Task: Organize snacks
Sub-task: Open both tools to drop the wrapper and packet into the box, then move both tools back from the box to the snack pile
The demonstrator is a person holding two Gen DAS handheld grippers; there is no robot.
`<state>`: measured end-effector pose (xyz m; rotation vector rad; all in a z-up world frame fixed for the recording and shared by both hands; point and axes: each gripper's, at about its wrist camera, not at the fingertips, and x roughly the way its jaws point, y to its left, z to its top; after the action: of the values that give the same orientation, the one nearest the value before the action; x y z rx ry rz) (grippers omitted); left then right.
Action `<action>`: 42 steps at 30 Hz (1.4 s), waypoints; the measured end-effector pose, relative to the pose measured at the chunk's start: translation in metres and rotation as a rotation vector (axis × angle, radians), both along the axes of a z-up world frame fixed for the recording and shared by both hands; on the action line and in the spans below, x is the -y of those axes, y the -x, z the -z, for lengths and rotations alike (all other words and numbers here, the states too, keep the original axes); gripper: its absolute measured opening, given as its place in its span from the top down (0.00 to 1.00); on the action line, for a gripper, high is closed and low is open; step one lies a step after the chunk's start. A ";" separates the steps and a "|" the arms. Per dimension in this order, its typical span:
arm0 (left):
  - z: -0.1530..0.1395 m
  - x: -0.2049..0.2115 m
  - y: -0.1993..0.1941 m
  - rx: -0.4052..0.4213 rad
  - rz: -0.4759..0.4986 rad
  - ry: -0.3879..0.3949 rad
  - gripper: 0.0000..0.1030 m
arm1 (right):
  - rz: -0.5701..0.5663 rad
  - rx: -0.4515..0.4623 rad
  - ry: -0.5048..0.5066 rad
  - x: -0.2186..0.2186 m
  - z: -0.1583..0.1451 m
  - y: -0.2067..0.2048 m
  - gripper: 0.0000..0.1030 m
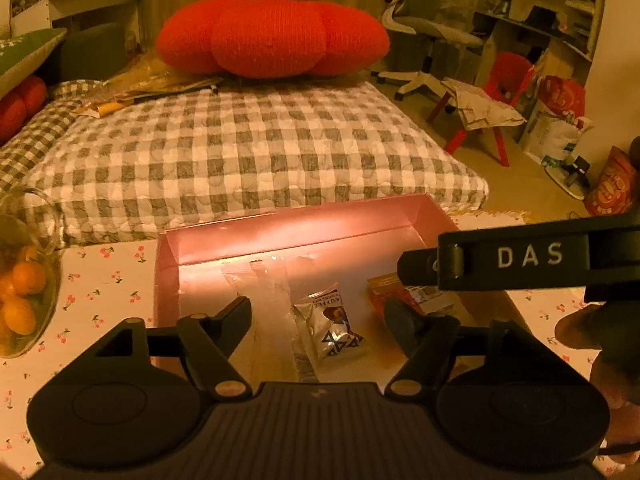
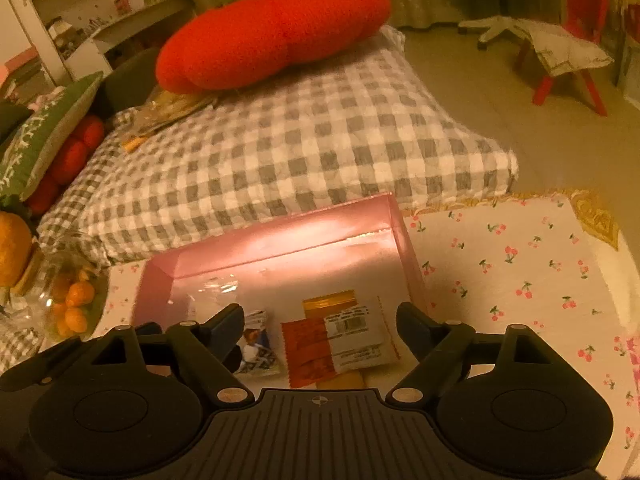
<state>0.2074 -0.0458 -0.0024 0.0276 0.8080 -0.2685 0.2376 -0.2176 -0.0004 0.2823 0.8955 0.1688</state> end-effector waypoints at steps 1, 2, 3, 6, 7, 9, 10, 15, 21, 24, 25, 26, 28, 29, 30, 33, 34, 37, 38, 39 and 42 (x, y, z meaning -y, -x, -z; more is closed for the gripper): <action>-0.002 -0.001 0.002 0.002 0.000 0.004 0.29 | -0.001 0.003 0.000 0.000 -0.003 0.002 0.17; -0.004 -0.002 0.005 0.005 -0.002 0.008 0.26 | -0.001 0.008 -0.001 0.000 -0.007 0.005 0.16; -0.006 -0.002 0.007 0.007 -0.003 0.011 0.24 | -0.002 0.012 0.000 -0.001 -0.010 0.008 0.16; -0.013 -0.004 0.015 0.015 0.001 0.018 0.21 | -0.006 0.024 0.006 -0.002 -0.019 0.016 0.15; -0.014 -0.004 0.018 0.017 0.003 0.018 0.20 | -0.008 0.028 0.009 -0.002 -0.022 0.019 0.15; -0.019 -0.004 0.023 0.023 0.008 0.016 0.18 | -0.012 0.035 0.014 -0.003 -0.028 0.025 0.15; -0.021 -0.004 0.026 0.027 0.009 0.016 0.17 | -0.014 0.039 0.016 -0.003 -0.031 0.028 0.15; -0.030 -0.008 0.043 0.055 -0.004 0.017 0.09 | -0.016 0.059 0.017 -0.003 -0.045 0.046 0.12; -0.034 -0.013 0.061 0.057 -0.004 0.002 0.05 | -0.022 0.066 0.010 -0.001 -0.053 0.068 0.12; -0.033 -0.019 0.068 0.047 -0.017 -0.001 0.03 | -0.019 0.066 0.022 -0.001 -0.055 0.079 0.12; -0.033 -0.021 0.071 0.043 -0.020 -0.002 0.03 | -0.019 0.065 0.028 -0.002 -0.055 0.082 0.12; -0.033 -0.023 0.073 0.041 -0.022 -0.001 0.03 | -0.022 0.064 0.035 -0.002 -0.056 0.085 0.12; -0.033 -0.028 0.078 0.038 -0.028 0.004 0.03 | -0.033 0.072 0.047 -0.004 -0.059 0.093 0.12; -0.034 -0.031 0.081 0.036 -0.030 0.008 0.03 | -0.040 0.076 0.052 -0.005 -0.060 0.097 0.11; -0.034 -0.034 0.084 0.035 -0.032 0.014 0.03 | -0.047 0.079 0.056 -0.006 -0.062 0.101 0.11; -0.035 -0.041 0.095 0.036 -0.044 0.023 0.01 | -0.061 0.088 0.058 -0.009 -0.066 0.114 0.07; -0.034 -0.044 0.098 0.032 -0.046 0.019 0.01 | -0.061 0.085 0.061 -0.010 -0.066 0.119 0.07; -0.032 -0.050 0.109 0.030 -0.045 0.006 0.01 | -0.079 0.067 0.076 -0.016 -0.066 0.131 0.07; -0.031 -0.052 0.113 0.028 -0.046 0.003 0.01 | -0.088 0.063 0.074 -0.017 -0.066 0.135 0.07; -0.031 -0.053 0.116 0.024 -0.045 0.001 0.01 | -0.096 0.057 0.072 -0.019 -0.065 0.140 0.07; -0.028 -0.059 0.126 0.010 -0.047 0.005 0.01 | -0.113 0.045 0.060 -0.022 -0.064 0.154 0.07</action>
<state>0.0817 0.0137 0.0255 0.0053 0.7970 -0.2262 0.0840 -0.1960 0.0639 0.1713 0.8708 0.2510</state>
